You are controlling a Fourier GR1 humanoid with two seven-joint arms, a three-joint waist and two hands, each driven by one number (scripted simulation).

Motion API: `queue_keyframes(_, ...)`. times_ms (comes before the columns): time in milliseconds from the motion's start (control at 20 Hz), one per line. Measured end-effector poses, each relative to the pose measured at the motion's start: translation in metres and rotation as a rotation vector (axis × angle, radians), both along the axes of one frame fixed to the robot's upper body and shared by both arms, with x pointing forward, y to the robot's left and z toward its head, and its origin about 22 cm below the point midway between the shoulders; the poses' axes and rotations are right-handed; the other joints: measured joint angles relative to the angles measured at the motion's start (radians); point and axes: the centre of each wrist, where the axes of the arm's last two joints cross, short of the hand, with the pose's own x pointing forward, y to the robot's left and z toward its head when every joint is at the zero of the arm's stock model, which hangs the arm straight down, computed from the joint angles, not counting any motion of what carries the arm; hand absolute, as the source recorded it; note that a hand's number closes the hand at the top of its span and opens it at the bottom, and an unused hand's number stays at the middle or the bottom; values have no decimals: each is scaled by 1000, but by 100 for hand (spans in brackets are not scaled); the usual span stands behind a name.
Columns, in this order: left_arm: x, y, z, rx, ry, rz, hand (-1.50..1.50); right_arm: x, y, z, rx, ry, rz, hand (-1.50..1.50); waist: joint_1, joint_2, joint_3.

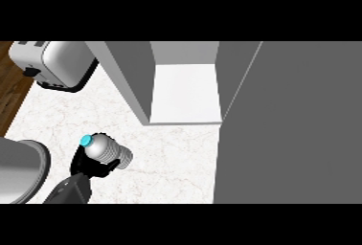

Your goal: Pick up the bottled water, place it into the cabinet and close the cabinet

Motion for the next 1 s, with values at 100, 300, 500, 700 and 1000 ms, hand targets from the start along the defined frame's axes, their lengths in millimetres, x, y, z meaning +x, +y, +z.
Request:
queue_keyframes(100,-5,10,0,14,-5,16,150,1,-1,-3,-1,6,-3,-150,3,0,0)
queue_keyframes(300,-8,13,0,-2,-21,46,150,1,-6,-5,0,5,-9,-150,7,-2,0)
queue_keyframes(500,-6,17,4,-34,-29,48,150,0,-8,-4,-1,9,-7,-150,10,-3,0)
queue_keyframes(700,0,13,10,-64,-43,30,150,-2,-3,-6,-1,7,1,-150,12,-4,0)
queue_keyframes(1000,6,-2,24,-82,-76,-20,150,1,-2,-6,2,13,3,-150,20,-7,1)
